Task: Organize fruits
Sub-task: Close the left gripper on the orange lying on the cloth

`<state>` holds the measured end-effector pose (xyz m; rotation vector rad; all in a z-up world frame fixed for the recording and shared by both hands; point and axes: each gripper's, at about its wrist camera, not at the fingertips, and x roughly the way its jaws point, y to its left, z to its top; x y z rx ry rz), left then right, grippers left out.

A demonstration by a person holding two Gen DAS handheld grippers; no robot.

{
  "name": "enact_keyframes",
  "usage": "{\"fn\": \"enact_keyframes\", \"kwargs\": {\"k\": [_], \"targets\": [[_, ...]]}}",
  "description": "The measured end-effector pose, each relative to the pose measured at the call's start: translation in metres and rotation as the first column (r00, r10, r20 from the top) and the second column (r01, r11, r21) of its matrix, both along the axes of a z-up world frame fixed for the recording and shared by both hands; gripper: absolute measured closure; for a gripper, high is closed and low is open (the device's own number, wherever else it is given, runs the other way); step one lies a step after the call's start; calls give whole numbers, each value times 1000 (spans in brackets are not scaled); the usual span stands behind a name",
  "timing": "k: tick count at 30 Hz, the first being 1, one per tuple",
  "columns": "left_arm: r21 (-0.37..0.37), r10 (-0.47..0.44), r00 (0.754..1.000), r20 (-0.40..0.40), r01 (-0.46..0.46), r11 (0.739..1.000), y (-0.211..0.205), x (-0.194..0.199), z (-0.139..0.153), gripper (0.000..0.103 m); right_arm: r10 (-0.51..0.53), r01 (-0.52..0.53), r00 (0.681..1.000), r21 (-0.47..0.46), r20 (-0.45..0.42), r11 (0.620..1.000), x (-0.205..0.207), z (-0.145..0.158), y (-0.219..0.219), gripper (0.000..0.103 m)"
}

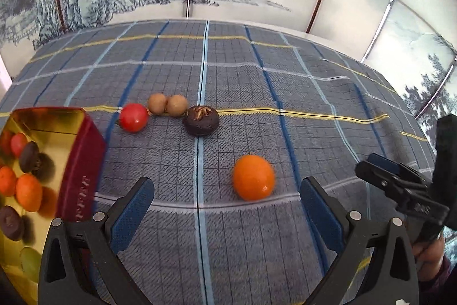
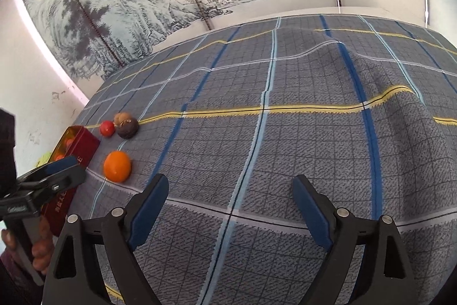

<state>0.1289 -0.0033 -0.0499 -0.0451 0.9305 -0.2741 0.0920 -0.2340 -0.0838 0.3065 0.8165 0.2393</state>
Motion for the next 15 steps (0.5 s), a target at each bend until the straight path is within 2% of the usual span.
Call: {"fn": "enact_keyframes", "kwargs": {"k": [2, 4, 5, 6, 7, 8, 15], "targets": [[-25, 5, 1000, -16, -5, 1000, 0, 5, -6, 5, 4, -4, 1000, -1, 2, 1000, 0, 1, 1, 14], [-51, -3, 999, -35, 1, 999, -2, 10, -14, 17, 9, -9, 1000, -4, 3, 1000, 1, 0, 2, 14], [-53, -12, 999, -53, 10, 999, -4, 13, -20, 38, 11, -11, 1000, -5, 4, 1000, 1, 0, 2, 14], [-44, -20, 998, -53, 18, 999, -6, 13, -24, 49, 12, -12, 1000, -11, 5, 1000, 2, 0, 3, 14], [-19, -19, 1000, -2, 19, 1000, -8, 8, -22, 63, 11, -11, 1000, -17, 6, 1000, 2, 1, 4, 13], [-14, -35, 999, -2, 35, 999, -10, 6, -25, 72, 12, -12, 1000, -22, 4, 1000, 3, 1, 5, 13], [-10, 2, 995, 96, -2, 1000, 13, -25, -13, 72, 18, -18, 1000, -29, -8, 999, 5, 1, 6, 12]]}}
